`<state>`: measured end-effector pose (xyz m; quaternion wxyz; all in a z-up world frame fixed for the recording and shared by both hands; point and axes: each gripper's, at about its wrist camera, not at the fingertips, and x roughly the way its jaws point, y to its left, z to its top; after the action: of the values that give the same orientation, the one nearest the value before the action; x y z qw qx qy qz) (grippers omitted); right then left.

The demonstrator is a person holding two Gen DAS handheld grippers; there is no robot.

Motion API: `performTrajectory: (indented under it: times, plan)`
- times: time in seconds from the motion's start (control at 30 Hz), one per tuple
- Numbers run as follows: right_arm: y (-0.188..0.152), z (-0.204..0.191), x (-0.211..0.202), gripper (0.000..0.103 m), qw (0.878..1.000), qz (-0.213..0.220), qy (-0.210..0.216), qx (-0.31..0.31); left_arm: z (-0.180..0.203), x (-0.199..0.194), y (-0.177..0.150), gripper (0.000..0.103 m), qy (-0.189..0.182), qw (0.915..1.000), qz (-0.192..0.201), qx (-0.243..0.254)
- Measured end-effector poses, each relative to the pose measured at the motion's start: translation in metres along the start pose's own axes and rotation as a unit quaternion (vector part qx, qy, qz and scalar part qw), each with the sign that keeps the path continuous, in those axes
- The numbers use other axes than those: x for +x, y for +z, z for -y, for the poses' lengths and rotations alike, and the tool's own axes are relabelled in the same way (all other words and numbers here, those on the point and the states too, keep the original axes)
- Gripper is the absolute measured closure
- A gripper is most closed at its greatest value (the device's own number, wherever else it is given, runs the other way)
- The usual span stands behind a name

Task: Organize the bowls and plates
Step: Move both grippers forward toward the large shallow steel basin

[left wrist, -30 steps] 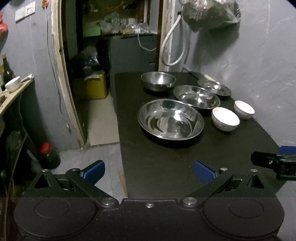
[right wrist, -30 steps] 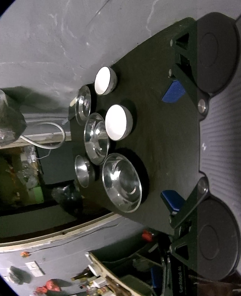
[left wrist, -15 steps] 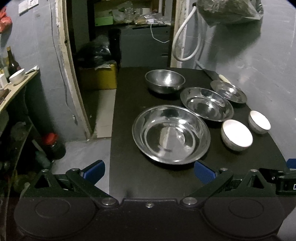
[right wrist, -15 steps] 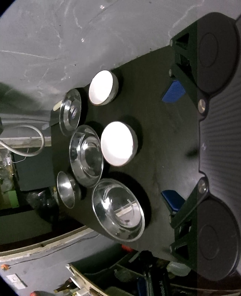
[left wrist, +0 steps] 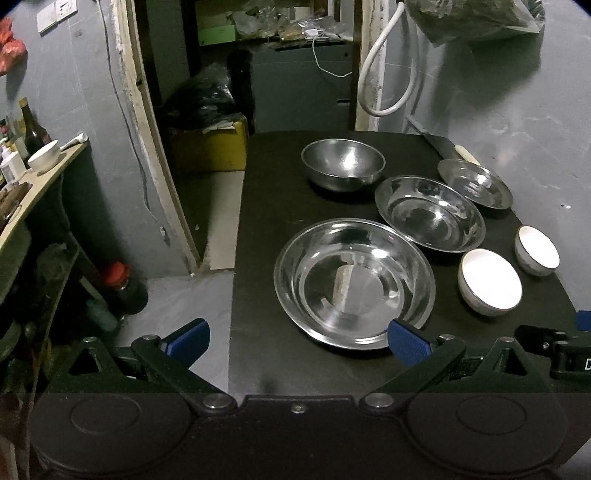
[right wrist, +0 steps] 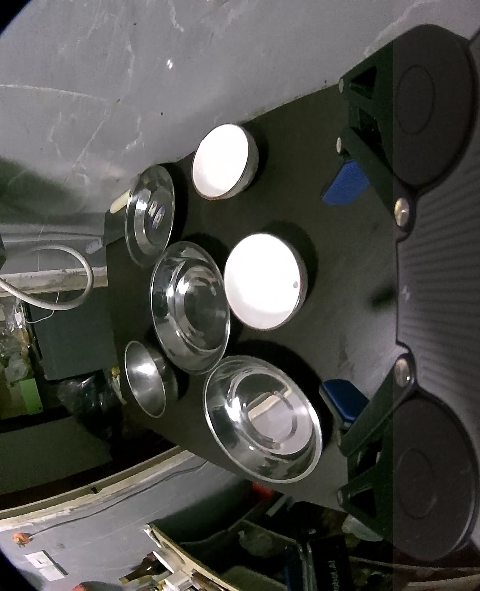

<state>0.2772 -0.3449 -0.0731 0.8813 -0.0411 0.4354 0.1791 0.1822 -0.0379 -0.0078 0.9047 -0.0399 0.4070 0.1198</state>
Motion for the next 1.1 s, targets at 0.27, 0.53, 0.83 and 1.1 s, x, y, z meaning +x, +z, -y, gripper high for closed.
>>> performTrajectory:
  times: [0.27,0.53,0.83,1.1]
  plan:
    - [0.012,-0.013,0.013,0.0,1.0,0.007,-0.012,0.018,-0.021,0.021,0.02,0.001,-0.019,0.9998,-0.004,0.0]
    - [0.028,-0.033,0.023,0.0,0.999,0.025,-0.031,0.015,-0.047,0.059,0.057,0.001,-0.037,0.9993,0.01,-0.006]
    - [0.056,-0.047,0.049,0.0,0.998,0.042,-0.038,0.006,-0.058,0.116,0.104,0.001,-0.058,0.998,0.025,-0.005]
    - [0.083,-0.024,0.084,0.0,0.996,0.06,-0.065,0.015,-0.022,0.16,0.131,0.001,-0.108,0.9938,0.025,0.013]
